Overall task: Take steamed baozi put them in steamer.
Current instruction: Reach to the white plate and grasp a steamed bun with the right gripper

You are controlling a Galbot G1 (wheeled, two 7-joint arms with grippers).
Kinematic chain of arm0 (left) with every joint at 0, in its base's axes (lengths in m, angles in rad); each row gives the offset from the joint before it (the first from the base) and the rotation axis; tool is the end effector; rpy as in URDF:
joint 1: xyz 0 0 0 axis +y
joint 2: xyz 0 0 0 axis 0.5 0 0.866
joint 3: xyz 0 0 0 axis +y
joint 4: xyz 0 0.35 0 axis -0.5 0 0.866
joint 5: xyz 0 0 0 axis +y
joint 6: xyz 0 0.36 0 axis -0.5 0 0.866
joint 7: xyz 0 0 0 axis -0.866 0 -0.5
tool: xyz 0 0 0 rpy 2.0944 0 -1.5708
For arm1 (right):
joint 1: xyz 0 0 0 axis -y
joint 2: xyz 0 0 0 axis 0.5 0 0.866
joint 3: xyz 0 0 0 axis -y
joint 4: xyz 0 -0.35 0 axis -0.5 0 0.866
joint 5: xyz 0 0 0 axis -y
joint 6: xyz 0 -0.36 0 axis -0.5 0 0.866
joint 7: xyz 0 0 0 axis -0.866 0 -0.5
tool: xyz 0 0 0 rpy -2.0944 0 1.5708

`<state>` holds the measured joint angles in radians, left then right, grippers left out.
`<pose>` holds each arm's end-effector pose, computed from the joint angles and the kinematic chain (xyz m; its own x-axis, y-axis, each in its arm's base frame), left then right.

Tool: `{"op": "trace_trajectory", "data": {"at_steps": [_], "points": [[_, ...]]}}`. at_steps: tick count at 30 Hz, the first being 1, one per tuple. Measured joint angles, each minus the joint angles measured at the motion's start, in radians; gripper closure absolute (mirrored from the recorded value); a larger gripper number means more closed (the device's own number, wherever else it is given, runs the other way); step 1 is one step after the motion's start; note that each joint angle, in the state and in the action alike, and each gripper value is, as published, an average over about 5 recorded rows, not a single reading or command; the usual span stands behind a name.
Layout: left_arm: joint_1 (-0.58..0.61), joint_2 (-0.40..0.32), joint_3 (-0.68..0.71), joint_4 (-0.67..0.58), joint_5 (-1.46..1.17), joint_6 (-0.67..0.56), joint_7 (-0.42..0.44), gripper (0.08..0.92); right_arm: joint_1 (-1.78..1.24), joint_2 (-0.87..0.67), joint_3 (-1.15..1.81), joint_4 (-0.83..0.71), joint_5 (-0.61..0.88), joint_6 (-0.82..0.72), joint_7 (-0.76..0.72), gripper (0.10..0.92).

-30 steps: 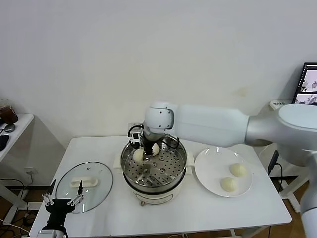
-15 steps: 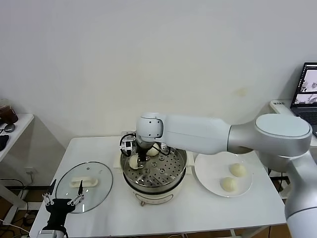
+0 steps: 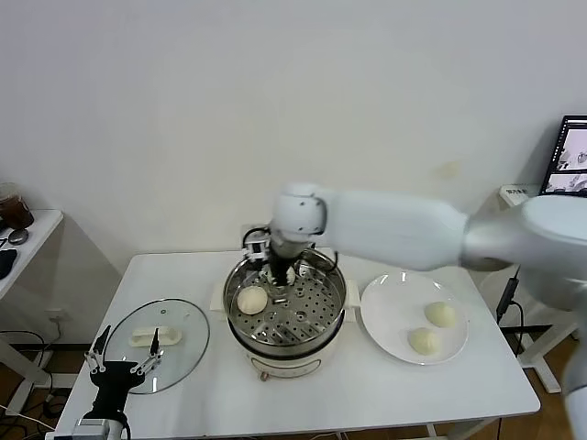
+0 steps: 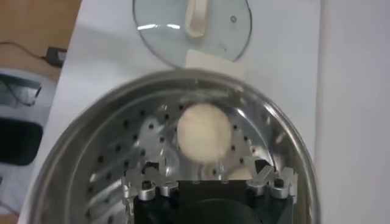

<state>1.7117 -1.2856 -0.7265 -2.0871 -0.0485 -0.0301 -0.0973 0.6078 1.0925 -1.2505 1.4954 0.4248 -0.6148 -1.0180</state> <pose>0.1504 0.1090 -0.3053 -0.9920 -0.1131 0.0558 -0.0912 0.9488 0.3024 0.5010 0.1386 -0.0305 -0.1554 -0.2349 0.9595 -0.9344 -0.2801 -0.2199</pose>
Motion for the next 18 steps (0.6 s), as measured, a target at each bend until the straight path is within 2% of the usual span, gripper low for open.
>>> {"op": "trace_trajectory", "data": {"at_steps": [9,18], "points": [[-0.01,0.004,0.017,0.006,0.008,0.003,0.003,0.177,-0.006,-0.344,0.032,0.142,-0.197,0.171,-0.145,0.203],[0.002,0.004,0.009,0.009,0.011,-0.003,0.007,0.177,-0.275,-0.603,0.219,0.179,-0.383,0.268,-0.169,0.203]]}}
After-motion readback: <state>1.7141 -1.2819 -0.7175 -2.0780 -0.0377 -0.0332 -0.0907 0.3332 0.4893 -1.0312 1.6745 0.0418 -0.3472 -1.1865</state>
